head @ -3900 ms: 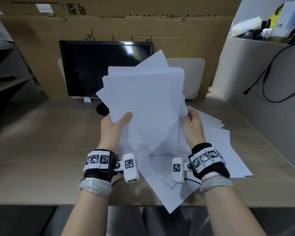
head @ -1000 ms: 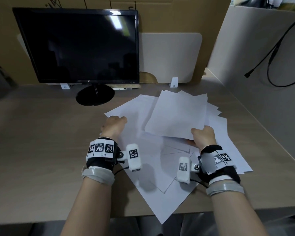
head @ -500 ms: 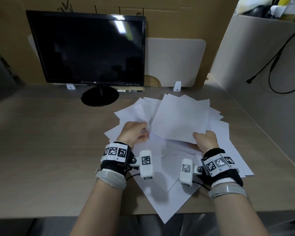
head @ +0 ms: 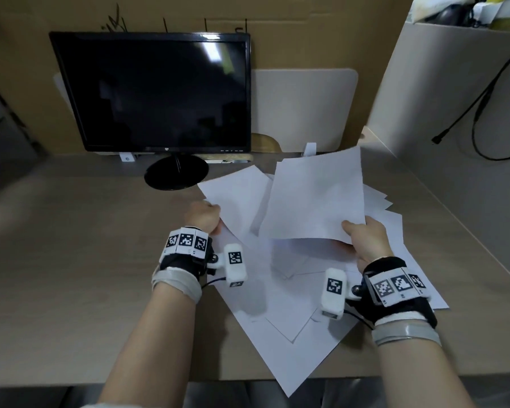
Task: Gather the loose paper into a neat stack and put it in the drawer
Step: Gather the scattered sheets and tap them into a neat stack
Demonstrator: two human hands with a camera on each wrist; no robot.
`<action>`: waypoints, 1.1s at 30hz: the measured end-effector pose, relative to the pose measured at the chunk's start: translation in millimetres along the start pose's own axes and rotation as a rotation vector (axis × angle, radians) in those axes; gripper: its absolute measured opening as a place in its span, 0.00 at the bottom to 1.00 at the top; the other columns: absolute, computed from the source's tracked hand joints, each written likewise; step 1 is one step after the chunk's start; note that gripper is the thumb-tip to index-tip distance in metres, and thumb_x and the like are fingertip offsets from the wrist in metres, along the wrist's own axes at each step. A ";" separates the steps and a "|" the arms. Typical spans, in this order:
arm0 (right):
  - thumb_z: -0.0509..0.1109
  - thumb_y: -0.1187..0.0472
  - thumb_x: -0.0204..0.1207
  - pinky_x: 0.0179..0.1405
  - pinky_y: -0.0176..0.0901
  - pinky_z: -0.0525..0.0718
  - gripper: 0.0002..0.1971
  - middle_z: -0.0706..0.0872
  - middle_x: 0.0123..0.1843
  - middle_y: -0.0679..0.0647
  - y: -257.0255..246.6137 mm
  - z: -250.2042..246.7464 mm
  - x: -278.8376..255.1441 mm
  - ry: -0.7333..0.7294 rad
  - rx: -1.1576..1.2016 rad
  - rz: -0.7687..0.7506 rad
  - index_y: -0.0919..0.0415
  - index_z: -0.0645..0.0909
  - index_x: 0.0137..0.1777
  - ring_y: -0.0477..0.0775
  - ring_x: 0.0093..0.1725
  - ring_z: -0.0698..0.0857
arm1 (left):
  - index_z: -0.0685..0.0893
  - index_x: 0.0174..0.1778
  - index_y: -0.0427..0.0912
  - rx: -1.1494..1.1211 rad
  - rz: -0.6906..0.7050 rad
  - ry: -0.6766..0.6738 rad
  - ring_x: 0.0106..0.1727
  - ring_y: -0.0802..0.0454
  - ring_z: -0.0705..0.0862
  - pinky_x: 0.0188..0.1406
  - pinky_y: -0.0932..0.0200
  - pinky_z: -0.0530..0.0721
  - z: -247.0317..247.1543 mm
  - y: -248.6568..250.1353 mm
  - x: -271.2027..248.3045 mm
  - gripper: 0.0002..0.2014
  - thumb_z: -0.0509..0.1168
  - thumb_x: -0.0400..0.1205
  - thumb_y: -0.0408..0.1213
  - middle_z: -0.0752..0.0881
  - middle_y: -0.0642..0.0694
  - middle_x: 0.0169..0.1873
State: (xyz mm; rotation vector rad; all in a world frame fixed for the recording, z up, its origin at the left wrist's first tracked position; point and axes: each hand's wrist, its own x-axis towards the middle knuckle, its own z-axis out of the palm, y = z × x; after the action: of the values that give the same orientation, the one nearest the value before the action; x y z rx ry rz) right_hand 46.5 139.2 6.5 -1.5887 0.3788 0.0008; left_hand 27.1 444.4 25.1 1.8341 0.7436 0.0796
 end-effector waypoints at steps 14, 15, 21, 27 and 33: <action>0.64 0.71 0.80 0.55 0.50 0.87 0.15 0.89 0.54 0.55 -30.3 18.6 -4.7 -0.335 -0.455 -0.054 0.57 0.82 0.63 0.59 0.52 0.88 | 0.85 0.53 0.40 -0.387 -0.178 -0.190 0.40 0.48 0.83 0.45 0.53 0.82 -2.7 -13.1 21.3 0.28 0.73 0.57 0.46 0.80 0.41 0.46; 0.63 0.72 0.79 0.56 0.49 0.86 0.17 0.88 0.56 0.57 -31.4 22.0 -2.6 -0.331 -0.521 -0.066 0.57 0.82 0.63 0.60 0.54 0.87 | 0.83 0.50 0.40 -0.403 -0.189 -0.207 0.37 0.49 0.82 0.41 0.57 0.81 -4.6 -10.0 17.4 0.22 0.73 0.62 0.45 0.79 0.41 0.44; 0.57 0.63 0.67 0.67 0.58 0.83 0.28 0.89 0.61 0.54 -11.5 37.0 44.9 -0.242 -0.757 -0.102 0.50 0.85 0.66 0.65 0.62 0.85 | 0.76 0.78 0.33 -0.498 -0.183 -0.190 0.52 0.46 0.86 0.42 0.55 0.85 -5.2 0.7 2.8 0.30 0.66 0.78 0.35 0.82 0.42 0.48; 0.57 0.57 0.69 0.71 0.61 0.76 0.31 0.80 0.70 0.59 -21.8 51.7 47.8 -0.215 -0.894 -0.022 0.43 0.74 0.75 0.68 0.68 0.77 | 0.76 0.78 0.35 -0.483 -0.213 -0.147 0.61 0.43 0.86 0.60 0.51 0.83 -4.8 6.7 16.5 0.28 0.67 0.80 0.36 0.82 0.42 0.60; 0.78 0.46 0.68 0.71 0.57 0.77 0.40 0.78 0.72 0.60 -36.9 61.7 40.7 -0.260 -0.954 0.010 0.62 0.70 0.77 0.66 0.71 0.77 | 0.75 0.78 0.37 -0.424 -0.231 -0.158 0.69 0.38 0.80 0.65 0.46 0.78 -7.4 0.8 23.2 0.46 0.73 0.62 0.50 0.79 0.39 0.70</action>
State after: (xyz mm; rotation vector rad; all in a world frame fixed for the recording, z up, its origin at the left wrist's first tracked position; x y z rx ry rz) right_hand 108.0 189.6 29.0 -2.4878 0.1775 0.4502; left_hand 43.0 462.4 21.9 1.3276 0.7571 -0.0545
